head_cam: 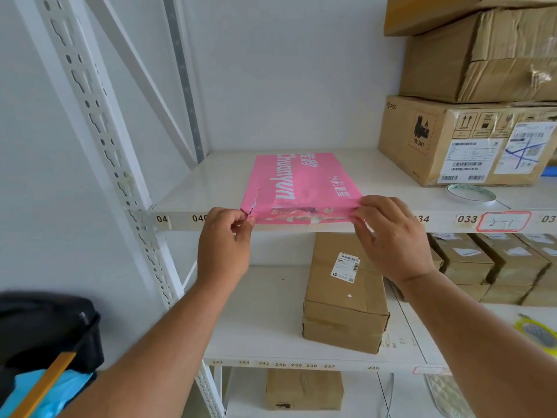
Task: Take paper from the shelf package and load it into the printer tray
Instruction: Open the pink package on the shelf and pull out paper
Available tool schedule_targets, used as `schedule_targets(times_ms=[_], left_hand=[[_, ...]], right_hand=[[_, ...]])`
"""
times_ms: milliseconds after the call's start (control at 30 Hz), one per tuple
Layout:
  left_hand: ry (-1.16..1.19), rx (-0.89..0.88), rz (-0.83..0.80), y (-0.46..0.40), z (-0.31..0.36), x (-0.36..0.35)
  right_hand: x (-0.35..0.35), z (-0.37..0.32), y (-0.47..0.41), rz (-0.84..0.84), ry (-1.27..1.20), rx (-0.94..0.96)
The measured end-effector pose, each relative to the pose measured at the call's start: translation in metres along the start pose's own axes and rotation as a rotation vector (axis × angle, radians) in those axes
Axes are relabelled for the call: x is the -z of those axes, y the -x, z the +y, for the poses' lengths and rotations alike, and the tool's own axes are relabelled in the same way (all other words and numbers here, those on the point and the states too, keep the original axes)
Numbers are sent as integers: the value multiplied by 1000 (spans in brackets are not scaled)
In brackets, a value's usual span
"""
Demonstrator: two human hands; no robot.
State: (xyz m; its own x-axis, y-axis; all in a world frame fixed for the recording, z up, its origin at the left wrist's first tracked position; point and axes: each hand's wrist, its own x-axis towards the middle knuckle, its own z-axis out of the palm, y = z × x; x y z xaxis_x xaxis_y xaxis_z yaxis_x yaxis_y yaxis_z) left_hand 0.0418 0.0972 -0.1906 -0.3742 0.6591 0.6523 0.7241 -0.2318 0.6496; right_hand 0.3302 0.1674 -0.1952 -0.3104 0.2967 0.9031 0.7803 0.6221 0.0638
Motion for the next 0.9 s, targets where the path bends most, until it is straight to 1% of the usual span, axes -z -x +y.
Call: schedule_targets(times_ms=[133, 167, 200, 300, 333, 500, 700, 833, 900], left_hand=[[4, 63, -112, -11, -3, 7], [32, 83, -133, -12, -5, 7], [74, 98, -140, -12, -7, 7], [215, 142, -101, -4, -7, 3], [255, 167, -79, -1, -7, 1], [405, 314, -2, 0, -5, -3], [382, 282, -11, -2, -9, -1], [290, 200, -14, 5, -11, -1], [264, 167, -17, 8, -10, -2]], right_hand=[[-1, -4, -5, -6, -31, -44], [1, -7, -4, -13, -65, -86], [2, -11, -3, -21, -137, -167], [8, -27, -1, -65, -453, -619], [8, -30, -1, -74, -514, -717], [8, -33, -4, -79, -547, -810], [6, -36, -8, -25, -534, -934], [4, -43, -7, 16, -499, -951], [1, -44, -5, 40, -447, -925]])
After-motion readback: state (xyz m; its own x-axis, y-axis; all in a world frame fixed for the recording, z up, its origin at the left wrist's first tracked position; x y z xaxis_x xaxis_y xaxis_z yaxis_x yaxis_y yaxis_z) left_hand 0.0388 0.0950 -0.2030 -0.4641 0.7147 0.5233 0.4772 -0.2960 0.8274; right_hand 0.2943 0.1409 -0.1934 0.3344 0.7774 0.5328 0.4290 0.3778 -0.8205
